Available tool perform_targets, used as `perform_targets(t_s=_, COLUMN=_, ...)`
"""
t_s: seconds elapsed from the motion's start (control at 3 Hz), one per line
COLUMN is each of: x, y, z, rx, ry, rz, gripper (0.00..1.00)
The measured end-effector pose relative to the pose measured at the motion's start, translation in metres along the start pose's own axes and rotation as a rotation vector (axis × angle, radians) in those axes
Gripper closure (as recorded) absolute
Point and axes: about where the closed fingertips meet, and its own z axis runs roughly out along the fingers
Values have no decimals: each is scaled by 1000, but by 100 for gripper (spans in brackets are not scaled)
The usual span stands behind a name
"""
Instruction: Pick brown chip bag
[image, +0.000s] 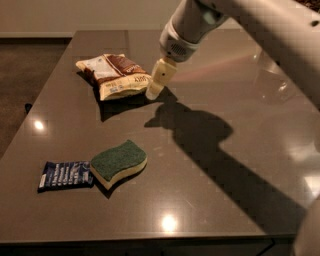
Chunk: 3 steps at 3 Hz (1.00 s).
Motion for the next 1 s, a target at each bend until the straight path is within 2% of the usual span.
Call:
perform_targets(t_s=0.67, x=-33, y=0, z=68, rx=-72, ry=18, rz=-47, gripper=0)
perform_targets(t_s=1.0, x=-44, y=1, z=88, rx=-89, ry=36, rz=-56, gripper=16)
